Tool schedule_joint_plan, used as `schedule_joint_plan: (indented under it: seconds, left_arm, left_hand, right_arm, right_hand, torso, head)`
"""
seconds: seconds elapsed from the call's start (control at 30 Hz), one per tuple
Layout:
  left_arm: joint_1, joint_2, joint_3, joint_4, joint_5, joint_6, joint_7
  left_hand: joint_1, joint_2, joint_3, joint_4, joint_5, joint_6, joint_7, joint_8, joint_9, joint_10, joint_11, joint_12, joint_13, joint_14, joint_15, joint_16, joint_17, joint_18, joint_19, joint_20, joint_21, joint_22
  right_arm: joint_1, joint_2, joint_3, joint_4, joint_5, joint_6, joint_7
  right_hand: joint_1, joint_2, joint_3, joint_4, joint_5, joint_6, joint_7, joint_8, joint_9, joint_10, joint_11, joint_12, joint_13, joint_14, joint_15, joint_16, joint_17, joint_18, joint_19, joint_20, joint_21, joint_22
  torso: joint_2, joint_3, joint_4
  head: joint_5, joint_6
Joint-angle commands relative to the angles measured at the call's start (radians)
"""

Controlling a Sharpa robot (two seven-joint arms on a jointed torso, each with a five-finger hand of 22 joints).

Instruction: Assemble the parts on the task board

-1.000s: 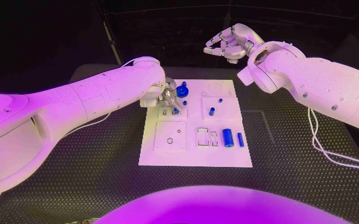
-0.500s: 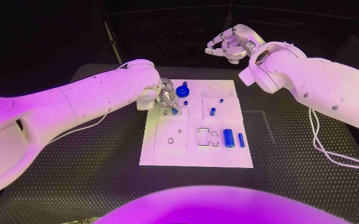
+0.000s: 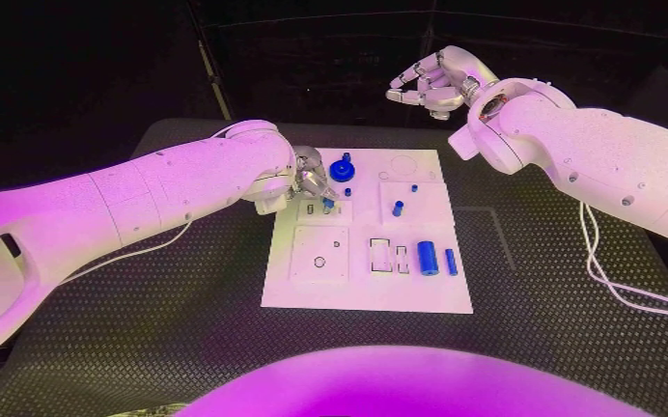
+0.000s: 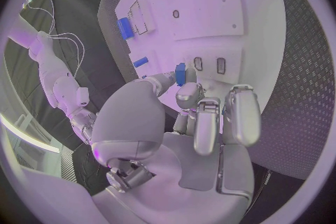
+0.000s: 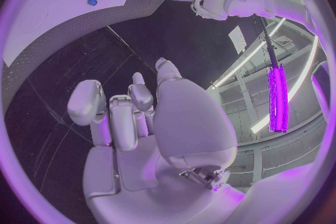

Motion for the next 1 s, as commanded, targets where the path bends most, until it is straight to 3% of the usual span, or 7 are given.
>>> schedule_joint_plan:
  seconds: [0.03,0.2,0.3,0.47,1.0]
  left_arm:
    - [-0.004,-0.002,0.0,0.006,-0.004,-0.076,0.005]
    - [-0.018,-0.001,0.0,0.007,-0.035,-0.106,0.005]
    - [-0.026,0.0,0.0,0.006,-0.051,-0.116,0.005]
    - [-0.036,0.003,0.0,0.0,-0.085,-0.125,0.005]
    - [-0.045,0.01,0.0,-0.016,-0.13,-0.071,0.002]
  left_hand:
    - [-0.017,-0.001,0.182,-0.176,0.007,0.0,-0.011,0.009,0.005,0.009,-0.006,0.01,0.006,0.107,-0.008,0.003,0.263,-0.014,0.002,-0.006,0.0,0.003]
    - [-0.022,-0.003,0.188,-0.179,0.009,-0.001,-0.012,0.013,0.009,0.014,-0.007,0.016,0.011,0.107,-0.009,0.003,0.263,-0.014,0.005,-0.007,0.002,0.006]
    - [-0.024,-0.004,0.19,-0.18,0.01,-0.001,-0.012,0.015,0.01,0.015,-0.007,0.018,0.012,0.107,-0.009,0.003,0.263,-0.015,0.006,-0.007,0.003,0.008]
    - [-0.026,-0.004,0.191,-0.18,0.01,-0.002,-0.013,0.017,0.011,0.016,-0.008,0.019,0.013,0.107,-0.009,0.003,0.263,-0.015,0.007,-0.007,0.004,0.01]
    - [-0.041,-0.001,0.199,-0.176,0.01,-0.003,-0.015,0.026,0.017,0.002,-0.009,-0.005,-0.024,0.107,-0.011,0.003,0.263,-0.014,0.006,-0.009,0.002,0.008]
  right_arm:
    - [0.002,-0.001,0.0,0.0,-0.002,0.008,0.003]
    - [0.002,0.0,-0.001,-0.002,-0.002,0.008,0.003]
    - [0.002,0.003,-0.001,-0.003,-0.002,0.009,0.004]
    - [0.002,0.004,-0.002,-0.004,-0.002,0.01,0.004]
    - [0.002,0.008,-0.003,-0.008,-0.006,0.01,-0.001]
  right_hand:
    - [-0.001,0.008,-0.007,-0.002,0.002,-0.005,-0.002,0.007,-0.002,-0.004,-0.001,0.001,-0.001,0.067,-0.007,-0.005,0.093,0.007,0.001,-0.004,-0.006,-0.001]
    - [-0.001,0.008,-0.007,-0.002,0.002,-0.005,-0.002,0.007,-0.002,-0.004,-0.001,0.001,-0.001,0.067,-0.007,-0.005,0.093,0.007,0.001,-0.004,-0.006,-0.001]
    - [-0.001,0.008,-0.007,-0.002,0.002,-0.005,-0.002,0.007,-0.002,-0.004,-0.001,0.001,-0.001,0.067,-0.007,-0.005,0.093,0.007,0.001,-0.004,-0.006,-0.001]
    - [-0.001,0.009,-0.008,-0.001,0.006,-0.005,-0.002,0.007,-0.002,-0.005,-0.001,0.0,-0.002,0.067,-0.007,-0.005,0.092,0.008,0.0,-0.004,-0.007,-0.003]
    - [-0.001,0.009,-0.008,-0.001,0.007,-0.005,-0.002,0.007,-0.002,-0.005,-0.001,0.001,-0.002,0.067,-0.007,-0.005,0.092,0.008,0.0,-0.004,-0.007,-0.003]
  torso:
    - [0.0,0.0005,0.0015]
    - [-0.001,0.0011,0.0017]
    - [0.001,-0.0003,-0.0016]
    - [0.001,-0.0008,-0.0008]
    - [0.002,-0.0003,-0.0009]
  head:
    - [0.002,0.0]
    - [0.007,0.0]
    - [0.012,0.0]
    - [0.01,0.0]
    - [0.011,0.0]
